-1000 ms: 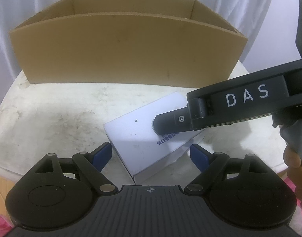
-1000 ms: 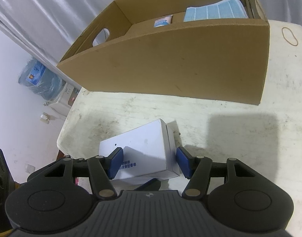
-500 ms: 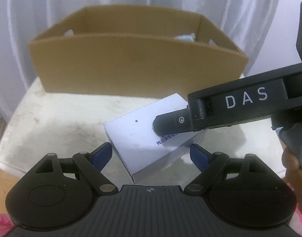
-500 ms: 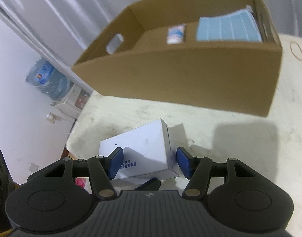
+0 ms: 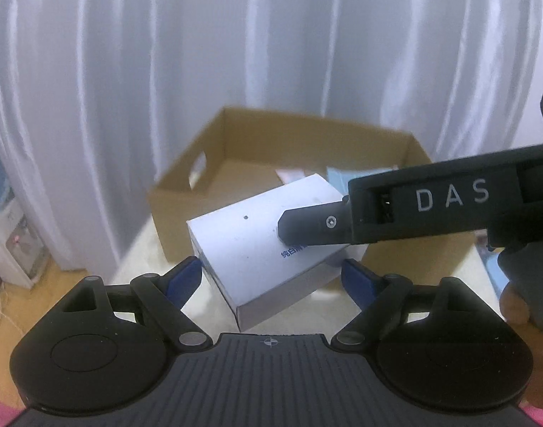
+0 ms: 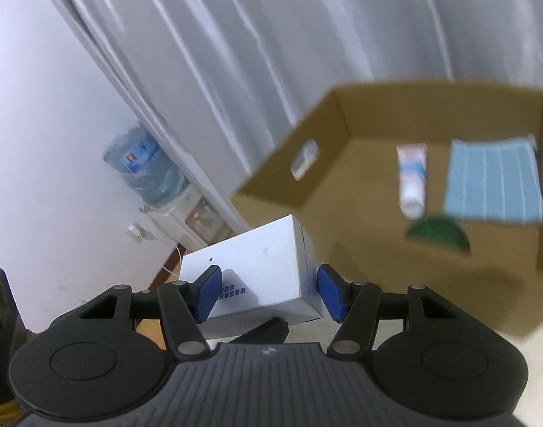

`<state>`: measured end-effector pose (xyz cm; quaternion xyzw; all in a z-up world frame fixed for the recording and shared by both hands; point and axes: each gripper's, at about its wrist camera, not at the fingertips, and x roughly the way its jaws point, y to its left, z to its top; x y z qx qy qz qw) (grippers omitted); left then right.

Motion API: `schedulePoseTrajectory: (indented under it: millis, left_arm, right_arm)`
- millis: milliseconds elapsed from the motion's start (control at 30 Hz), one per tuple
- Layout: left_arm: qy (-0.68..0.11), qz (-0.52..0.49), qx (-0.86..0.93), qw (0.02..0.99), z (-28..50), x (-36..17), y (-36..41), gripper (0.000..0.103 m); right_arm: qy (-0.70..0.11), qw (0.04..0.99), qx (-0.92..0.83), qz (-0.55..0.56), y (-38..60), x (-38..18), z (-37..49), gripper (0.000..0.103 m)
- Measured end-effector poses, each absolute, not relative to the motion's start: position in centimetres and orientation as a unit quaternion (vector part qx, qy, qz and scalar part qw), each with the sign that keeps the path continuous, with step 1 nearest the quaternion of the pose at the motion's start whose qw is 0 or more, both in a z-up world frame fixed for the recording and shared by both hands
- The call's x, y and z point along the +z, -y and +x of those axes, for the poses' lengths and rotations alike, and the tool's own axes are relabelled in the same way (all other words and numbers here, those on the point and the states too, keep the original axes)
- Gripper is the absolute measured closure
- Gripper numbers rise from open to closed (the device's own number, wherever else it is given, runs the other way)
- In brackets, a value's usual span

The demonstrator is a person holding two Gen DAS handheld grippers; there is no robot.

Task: Organize objects
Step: 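Lift the white box with the right gripper and carry it over the cardboard box, then lower the white box into the cardboard box and open the right gripper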

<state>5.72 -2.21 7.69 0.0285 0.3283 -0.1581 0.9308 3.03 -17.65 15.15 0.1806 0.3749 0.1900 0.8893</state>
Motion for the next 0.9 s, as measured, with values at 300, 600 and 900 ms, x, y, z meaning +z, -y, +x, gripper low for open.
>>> schedulePoseTrajectory:
  millis: [300,600,900]
  left_arm:
    - [-0.334,0.04,-0.149,0.93,14.1,9.1,4.5,0.017]
    - [-0.417,0.058,-0.146,0.895,23.6,4.6,7.9,0.017]
    - [-0.48,0.082,-0.142,0.862,27.9,0.9,10.7,0.018]
  right_arm:
    - [-0.39,0.884,0.193,0.167,18.7,16.7,12.1,0.04]
    - [-0.486,0.819,0.188,0.241,22.6,10.2,22.2,0.04]
    - [-0.535,0.783,0.182,0.261,23.7,5.1,25.5,0.04]
